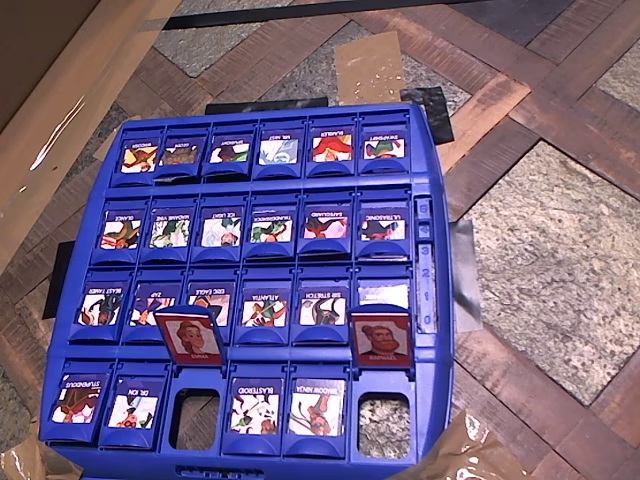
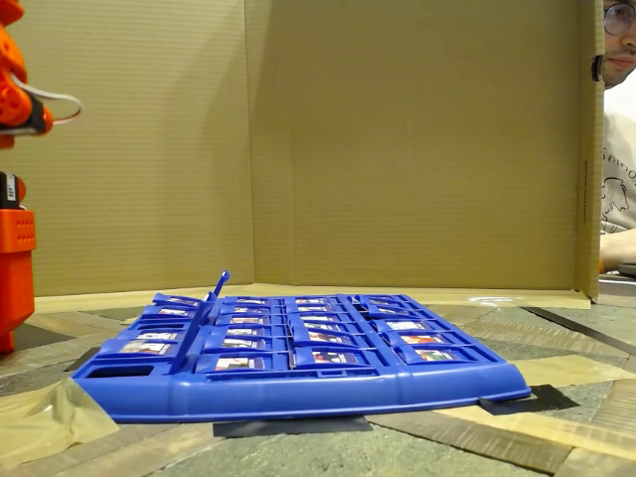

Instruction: Flip A2.

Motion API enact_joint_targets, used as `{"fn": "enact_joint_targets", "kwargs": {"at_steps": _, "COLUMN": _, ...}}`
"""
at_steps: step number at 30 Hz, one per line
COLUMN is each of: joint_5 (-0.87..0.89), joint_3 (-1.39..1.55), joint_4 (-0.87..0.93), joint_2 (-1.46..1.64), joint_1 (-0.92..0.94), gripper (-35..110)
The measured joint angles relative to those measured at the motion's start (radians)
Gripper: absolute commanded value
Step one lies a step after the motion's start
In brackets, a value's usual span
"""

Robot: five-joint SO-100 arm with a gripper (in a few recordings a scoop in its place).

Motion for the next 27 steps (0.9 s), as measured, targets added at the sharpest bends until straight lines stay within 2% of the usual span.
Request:
{"fn": "enact_joint_targets", "kwargs": {"at_steps": 3, "joint_5": 0.000, "joint_3": -0.089, "joint_4": 0.057, "joint_2": -0.086, "joint_1": -0.002, "gripper": 0}}
{"fn": "enact_joint_targets", "kwargs": {"at_steps": 9, "joint_5": -0.005, "joint_3": -0.245, "joint_4": 0.284, "joint_2": -0.236, "joint_1": 0.029, "gripper": 0}}
{"fn": "enact_joint_targets", "kwargs": {"at_steps": 27, "joint_5": -0.057, "joint_3": -0.641, "joint_4": 1.341, "joint_2": -0.650, "joint_1": 0.095, "gripper": 0}}
